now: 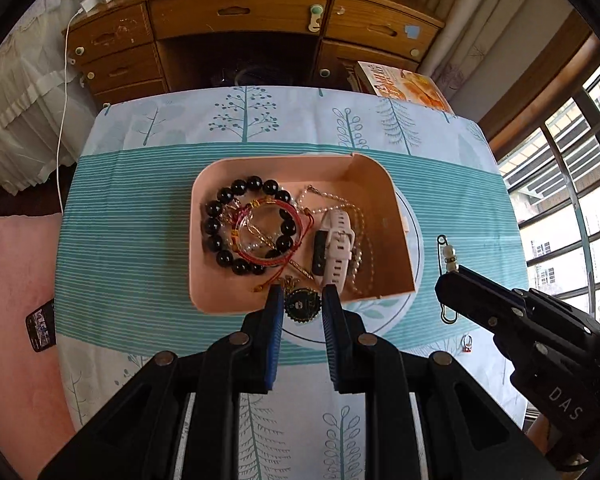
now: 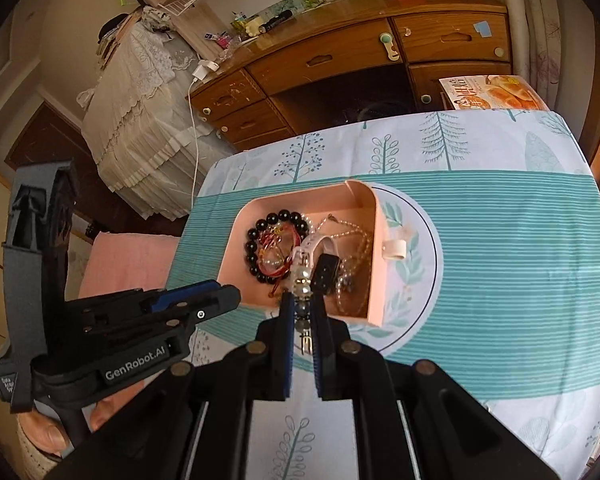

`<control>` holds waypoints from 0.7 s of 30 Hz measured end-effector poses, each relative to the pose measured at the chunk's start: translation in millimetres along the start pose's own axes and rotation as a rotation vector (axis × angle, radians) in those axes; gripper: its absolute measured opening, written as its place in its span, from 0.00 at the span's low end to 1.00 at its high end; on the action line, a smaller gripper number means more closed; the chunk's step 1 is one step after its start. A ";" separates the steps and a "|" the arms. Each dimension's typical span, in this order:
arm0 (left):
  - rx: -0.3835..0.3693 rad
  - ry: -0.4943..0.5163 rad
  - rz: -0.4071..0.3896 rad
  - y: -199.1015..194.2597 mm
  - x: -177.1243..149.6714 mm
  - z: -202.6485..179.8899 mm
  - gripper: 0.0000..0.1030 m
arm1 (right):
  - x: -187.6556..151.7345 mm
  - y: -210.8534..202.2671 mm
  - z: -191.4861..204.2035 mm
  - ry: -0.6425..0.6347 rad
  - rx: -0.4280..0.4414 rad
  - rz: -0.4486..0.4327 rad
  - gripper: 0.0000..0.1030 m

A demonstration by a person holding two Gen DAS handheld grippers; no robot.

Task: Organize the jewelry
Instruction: 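Carry the gold brooch and safety pin into the box and open both tools, then move the left tool from the box to the silver ring with red charm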

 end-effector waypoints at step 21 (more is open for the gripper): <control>0.027 0.017 -0.052 21.0 5.1 4.2 0.70 | -22.5 5.1 -21.5 -0.029 -0.087 0.074 0.08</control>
Point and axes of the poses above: each gripper's, at about its wrist camera, not at the fingertips, and y roughly the way its jaws point, z to its left, x to its top, the point moved 7 cm from there along y, roughly the way its jaws point, and after that the axes turned 10 degrees about -y, right-handed, at the moved point
